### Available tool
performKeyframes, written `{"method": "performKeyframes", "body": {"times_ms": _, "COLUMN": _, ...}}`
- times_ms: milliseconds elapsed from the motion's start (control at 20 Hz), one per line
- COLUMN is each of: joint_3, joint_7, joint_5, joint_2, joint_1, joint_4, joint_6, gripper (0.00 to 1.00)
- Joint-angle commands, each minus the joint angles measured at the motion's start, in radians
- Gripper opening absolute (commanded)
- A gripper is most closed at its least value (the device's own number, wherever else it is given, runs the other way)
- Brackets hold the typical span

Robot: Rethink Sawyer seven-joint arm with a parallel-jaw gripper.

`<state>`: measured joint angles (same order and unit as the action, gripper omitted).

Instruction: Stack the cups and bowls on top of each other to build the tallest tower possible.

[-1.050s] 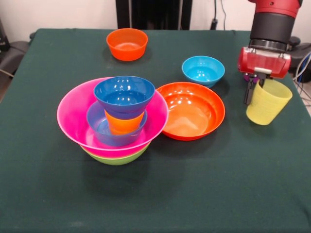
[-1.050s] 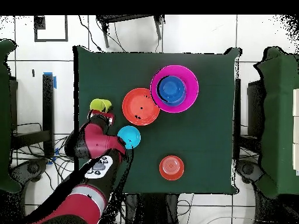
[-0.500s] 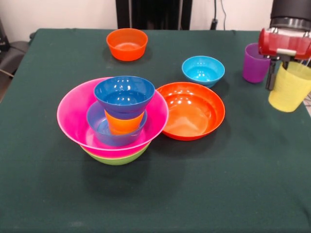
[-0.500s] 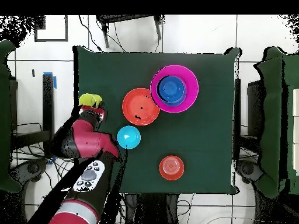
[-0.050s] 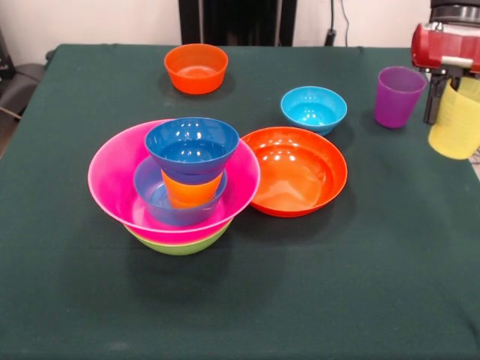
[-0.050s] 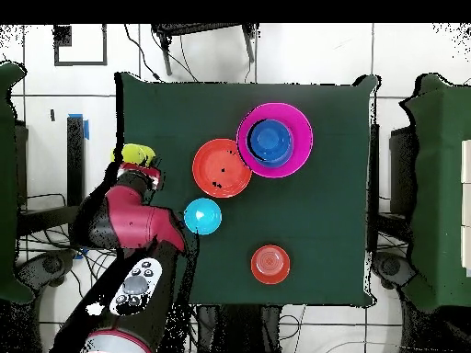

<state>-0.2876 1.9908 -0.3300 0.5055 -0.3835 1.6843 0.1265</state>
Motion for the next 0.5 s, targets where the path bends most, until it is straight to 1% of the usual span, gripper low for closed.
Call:
{"method": "performKeyframes", "body": {"times_ms": 50, "joint_3": 0.105, "joint_7": 0.121, "joint_5": 0.024, "joint_2": 0.017, "joint_1": 0.069, "joint_4": 0.004, "joint_6": -0.105, "gripper": 0.0}}
{"method": "performKeyframes", "body": {"times_ms": 150, "joint_3": 0.117, "joint_7": 0.096, "joint_5": 0.046, "joint_2": 0.032, "joint_1": 0.101, "joint_4": 0.007, "joint_6": -0.129, "gripper": 0.0}}
{"method": "performKeyframes", "body": {"times_ms": 200, "joint_3": 0.142, "joint_7": 0.096, "joint_5": 0.051, "joint_2": 0.048, "joint_1": 0.123, "joint_4": 0.02, "joint_6": -0.14, "gripper": 0.0}}
{"method": "performKeyframes", "body": {"times_ms": 300, "joint_3": 0.117, "joint_7": 0.084, "joint_5": 0.045, "joint_2": 0.082, "joint_1": 0.11, "joint_4": 0.022, "joint_6": -0.185, "gripper": 0.0}}
{"method": "performKeyframes", "body": {"times_ms": 500, "joint_3": 0.06, "joint_7": 0.058, "joint_5": 0.04, "joint_2": 0.15, "joint_1": 0.089, "joint_4": 0.0, "joint_6": -0.31, "gripper": 0.0}}
